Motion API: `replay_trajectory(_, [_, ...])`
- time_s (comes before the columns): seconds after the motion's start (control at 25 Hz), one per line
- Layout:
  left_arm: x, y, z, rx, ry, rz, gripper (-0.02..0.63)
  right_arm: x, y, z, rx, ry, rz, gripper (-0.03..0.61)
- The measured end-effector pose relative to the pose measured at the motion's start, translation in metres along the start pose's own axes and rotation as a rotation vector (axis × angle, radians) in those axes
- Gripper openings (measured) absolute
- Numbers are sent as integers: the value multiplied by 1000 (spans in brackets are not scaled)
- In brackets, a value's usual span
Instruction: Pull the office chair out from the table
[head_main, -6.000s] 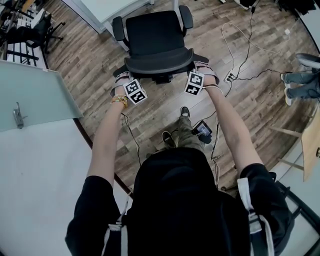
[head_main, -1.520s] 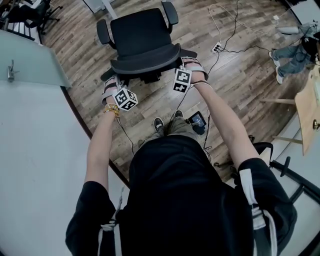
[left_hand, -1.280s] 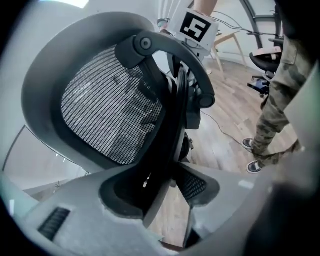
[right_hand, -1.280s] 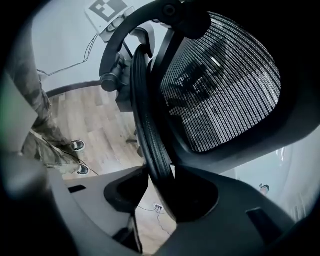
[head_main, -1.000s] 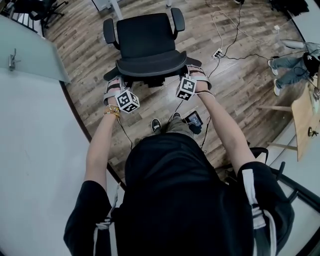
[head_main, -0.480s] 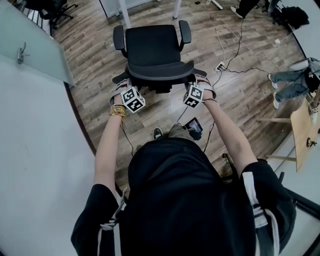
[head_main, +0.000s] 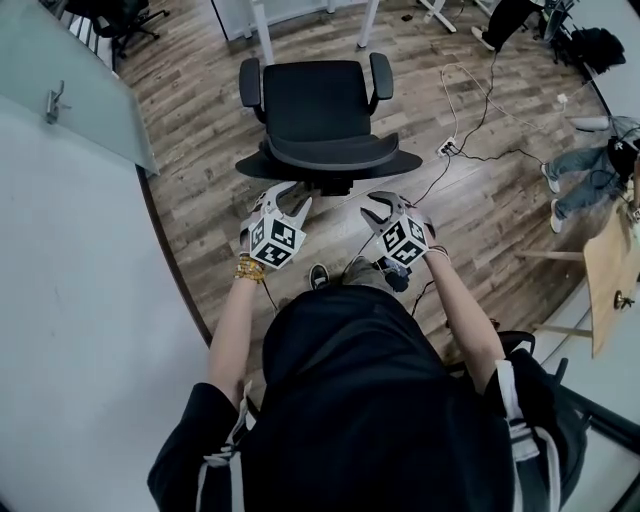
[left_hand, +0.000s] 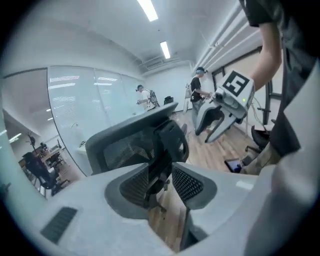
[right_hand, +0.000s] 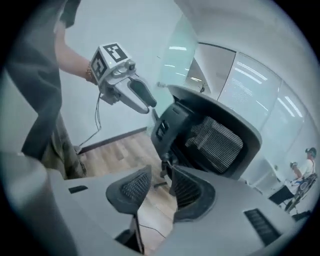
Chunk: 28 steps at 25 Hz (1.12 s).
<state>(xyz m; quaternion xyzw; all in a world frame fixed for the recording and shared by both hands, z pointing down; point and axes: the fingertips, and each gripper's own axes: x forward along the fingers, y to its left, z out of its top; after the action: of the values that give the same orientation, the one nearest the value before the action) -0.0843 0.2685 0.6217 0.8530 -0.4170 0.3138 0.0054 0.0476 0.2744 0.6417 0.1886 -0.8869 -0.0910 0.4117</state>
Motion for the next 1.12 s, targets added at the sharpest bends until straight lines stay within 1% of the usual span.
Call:
replay_trajectory(0.08, [-9, -16, 19, -4, -54, -63, 138, -9, 18, 22, 29, -58, 82, 110])
replay_trajectory(0.16, [-18, -33, 40, 40, -99, -122, 132, -20, 31, 49, 52, -135, 152, 92])
replay_trajectory(0.2, [-23, -40, 52, 71, -128, -146, 131, -27, 36, 64, 58, -179, 179, 66])
replay_trajectory(0.24, [-29, -46, 66, 89, -167, -168, 130, -34, 38, 79, 62, -226, 202, 54])
replay_trajectory(0.28, [-36, -48, 81, 86, -216, -187, 130, -42, 38, 95, 64, -275, 218, 49])
replay_trajectory(0.32, [-44, -47, 98, 67, -274, -194, 126, -50, 35, 111, 69, -326, 227, 48])
replay_trajectory(0.36, [-53, -40, 115, 41, -336, -183, 124, -60, 29, 127, 80, -378, 228, 48])
replay_trajectory(0.4, [-63, -30, 132, 16, -396, -151, 112, -69, 20, 142, 99, -432, 222, 46])
replay_trajectory(0.44, [-74, -17, 148, -7, -454, -99, 106, -79, 11, 156, 122, -489, 211, 34])
replay_trajectory(0.48, [-85, -2, 161, -35, -509, -38, 104, -89, 0, 168, 144, -547, 189, 31])
replay_trajectory(0.52, [-95, 14, 171, -69, -557, 29, 101, -97, -12, 177, 163, -600, 147, 31])
replay_trajectory(0.56, [-103, 29, 177, -106, -594, 103, 97, -105, -26, 185, 183, -642, 79, 28])
replay_trajectory(0.6, [-111, 45, 179, -141, -615, 185, 91, -111, -41, 190, 205, -673, -11, 28])
replay_trajectory(0.68, [-121, 69, 174, -197, -618, 337, 80, -117, -69, 191, 258, -691, -215, 23])
replay_trajectory(0.72, [-124, 77, 171, -214, -612, 395, 76, -117, -80, 188, 293, -681, -307, 20])
replay_trajectory(0.76, [-125, 82, 167, -229, -606, 437, 73, -114, -88, 184, 333, -662, -381, 12])
replay_trajectory(0.8, [-125, 85, 163, -246, -597, 465, 68, -110, -93, 178, 374, -642, -433, 11])
replay_trajectory(0.88, [-121, 85, 155, -268, -573, 498, 63, -100, -96, 169, 436, -610, -484, 8])
replay_trajectory(0.96, [-118, 82, 148, -277, -554, 502, 59, -94, -92, 164, 454, -596, -503, 6])
replay_trajectory(1.12, [-117, 76, 142, -284, -547, 482, 57, -91, -86, 161, 441, -572, -507, 5])
